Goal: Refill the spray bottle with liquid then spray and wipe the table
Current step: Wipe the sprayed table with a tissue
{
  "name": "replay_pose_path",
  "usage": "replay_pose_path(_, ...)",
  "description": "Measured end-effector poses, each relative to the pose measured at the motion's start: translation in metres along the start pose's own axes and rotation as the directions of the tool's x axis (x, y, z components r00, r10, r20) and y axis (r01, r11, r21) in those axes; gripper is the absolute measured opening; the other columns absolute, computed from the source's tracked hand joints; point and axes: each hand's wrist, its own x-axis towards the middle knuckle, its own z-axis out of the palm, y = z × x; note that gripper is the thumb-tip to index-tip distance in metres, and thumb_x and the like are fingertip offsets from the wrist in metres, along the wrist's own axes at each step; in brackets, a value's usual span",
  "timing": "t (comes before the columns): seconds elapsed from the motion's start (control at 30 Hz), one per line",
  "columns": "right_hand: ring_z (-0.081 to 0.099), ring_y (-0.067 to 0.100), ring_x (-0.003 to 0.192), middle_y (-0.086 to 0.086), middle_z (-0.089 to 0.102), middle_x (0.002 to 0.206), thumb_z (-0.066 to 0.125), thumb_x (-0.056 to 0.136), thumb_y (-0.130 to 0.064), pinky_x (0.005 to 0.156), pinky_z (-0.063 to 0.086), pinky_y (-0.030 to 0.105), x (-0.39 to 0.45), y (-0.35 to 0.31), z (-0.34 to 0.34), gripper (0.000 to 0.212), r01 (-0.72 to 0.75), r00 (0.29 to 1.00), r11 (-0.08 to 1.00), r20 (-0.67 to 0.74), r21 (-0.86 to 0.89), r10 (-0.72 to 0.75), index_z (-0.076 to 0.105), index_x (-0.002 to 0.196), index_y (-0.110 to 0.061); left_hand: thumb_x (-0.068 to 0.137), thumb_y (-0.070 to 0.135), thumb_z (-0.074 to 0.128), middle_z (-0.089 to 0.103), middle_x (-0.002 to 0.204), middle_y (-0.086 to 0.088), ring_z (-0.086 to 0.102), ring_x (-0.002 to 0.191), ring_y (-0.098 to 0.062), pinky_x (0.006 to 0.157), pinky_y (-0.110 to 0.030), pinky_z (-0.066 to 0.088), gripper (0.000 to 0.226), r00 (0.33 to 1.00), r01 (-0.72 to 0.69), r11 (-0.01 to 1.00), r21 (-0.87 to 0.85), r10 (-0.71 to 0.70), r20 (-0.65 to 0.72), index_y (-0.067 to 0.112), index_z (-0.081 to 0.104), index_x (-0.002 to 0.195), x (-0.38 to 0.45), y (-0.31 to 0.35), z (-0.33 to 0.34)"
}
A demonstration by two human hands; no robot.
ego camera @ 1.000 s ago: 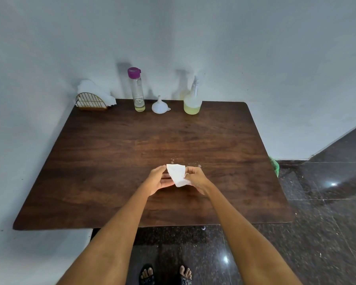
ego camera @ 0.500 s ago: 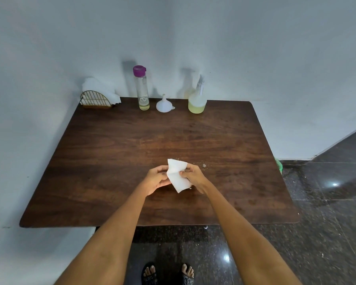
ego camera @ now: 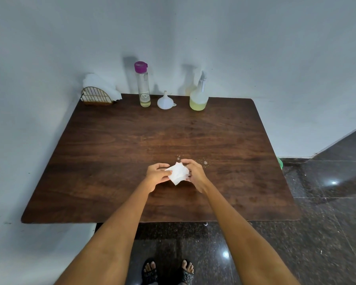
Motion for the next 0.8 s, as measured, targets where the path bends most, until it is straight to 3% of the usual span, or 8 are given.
replay_pose_path(0.1, 0.064, 0.024, 0.096, 0.013, 0.065, 0.107, 0.055, 0.092, -0.031, 0.077, 0.056, 0.036, -0.004, -0.002, 0.003, 0.03, -0.102, 0.994, 0.99, 0.055, 0.102, 0.096, 0.056, 0.113, -0.01, 0.081, -0.01, 0.063, 0.063, 0.114, -0.022, 0.061, 0.096, -0.024, 0.079, -0.032, 0.053, 0.035, 0.991, -0.079, 0.996, -0.027, 0.076, -0.113, -0.003, 0.057, 0.115, 0.004, -0.002, 0.002)
replay_pose_path(0.2, 0.064, 0.018, 0.086, 0.013, 0.065, 0.104, 0.066, 0.085, -0.015, 0.067, 0.056, 0.024, -0.006, 0.001, 0.005, 0.032, -0.008, 0.999, 0.999, 0.034, -0.052, 0.01, 0.06, 0.113, -0.002, 0.08, -0.011, 0.063, 0.064, 0.108, -0.022, 0.062, 0.091, -0.024, 0.07, -0.026, 0.056, 0.035, 0.984, -0.127, 0.992, 0.011, 0.128, -0.122, -0.004, 0.056, 0.114, 0.008, -0.006, 0.009)
replay_pose_path(0.33, 0.061, 0.014, 0.079, 0.011, 0.068, 0.091, 0.06, 0.082, -0.002, 0.069, 0.049, 0.022, 0.006, -0.001, -0.003, 0.021, 0.17, 0.915, 0.979, -0.351, -0.115, -0.2, 0.07, 0.101, -0.002, 0.081, 0.001, 0.068, 0.066, 0.099, -0.016, 0.063, 0.086, -0.02, 0.06, -0.017, 0.056, 0.034, 0.963, -0.205, 0.957, 0.206, 0.235, -0.134, -0.002, 0.06, 0.113, 0.02, -0.01, 0.013)
replay_pose_path(0.43, 0.061, 0.014, 0.072, 0.009, 0.073, 0.087, 0.054, 0.083, 0.003, 0.06, 0.041, 0.01, 0.009, -0.009, -0.032, 0.026, 0.228, 0.726, 0.894, -0.544, -0.387, -0.42, 0.074, 0.097, -0.005, 0.084, 0.003, 0.063, 0.066, 0.111, -0.013, 0.062, 0.097, -0.021, 0.081, -0.025, 0.05, 0.029, 0.916, -0.271, 0.76, 0.591, 0.392, -0.082, 0.005, 0.062, 0.113, 0.029, -0.007, -0.003)
replay_pose_path(0.5, 0.058, 0.021, 0.072, 0.011, 0.071, 0.092, 0.043, 0.086, 0.007, 0.061, 0.041, 0.02, 0.014, -0.009, -0.048, 0.033, 0.191, 0.687, 0.834, -0.536, -0.517, -0.49, 0.071, 0.1, -0.005, 0.087, 0.001, 0.056, 0.06, 0.123, -0.011, 0.053, 0.115, -0.024, 0.099, -0.032, 0.043, 0.032, 0.892, -0.283, 0.58, 0.764, 0.452, -0.013, 0.007, 0.059, 0.119, 0.035, -0.006, -0.014)
replay_pose_path(0.57, 0.058, 0.024, 0.085, 0.01, 0.066, 0.099, 0.038, 0.09, 0.002, 0.069, 0.041, 0.027, 0.018, -0.002, -0.05, 0.031, 0.116, 0.716, 0.793, -0.503, -0.598, -0.484, 0.065, 0.099, -0.01, 0.09, 0.0, 0.051, 0.054, 0.13, -0.008, 0.044, 0.124, -0.024, 0.105, -0.034, 0.038, 0.035, 0.876, -0.257, 0.468, 0.846, 0.482, 0.0, 0.008, 0.056, 0.124, 0.04, -0.005, -0.021)
replay_pose_path(0.67, 0.038, 0.026, 0.134, 0.015, 0.042, 0.144, 0.036, 0.095, -0.007, 0.097, 0.042, 0.034, 0.022, 0.019, -0.031, 0.038, -0.059, 0.861, 0.637, -0.362, -0.769, -0.357, 0.046, 0.132, -0.005, 0.091, -0.001, 0.048, 0.051, 0.133, -0.007, 0.041, 0.126, -0.024, 0.107, -0.035, 0.036, 0.037, 0.851, -0.24, 0.385, 0.891, 0.526, 0.002, 0.01, 0.054, 0.127, 0.048, -0.005, -0.028)
replay_pose_path(0.8, 0.015, 0.027, 0.145, 0.018, 0.018, 0.154, 0.033, 0.093, 0.003, 0.114, 0.028, 0.035, 0.032, 0.029, 0.006, 0.052, -0.049, 0.9, 0.441, -0.231, -0.896, -0.37, 0.024, 0.144, -0.003, 0.091, 0.002, 0.048, 0.052, 0.132, -0.006, 0.04, 0.127, -0.025, 0.107, -0.037, 0.033, 0.036, 0.827, -0.201, 0.362, 0.91, 0.561, -0.041, 0.011, 0.055, 0.126, 0.056, -0.007, -0.035)
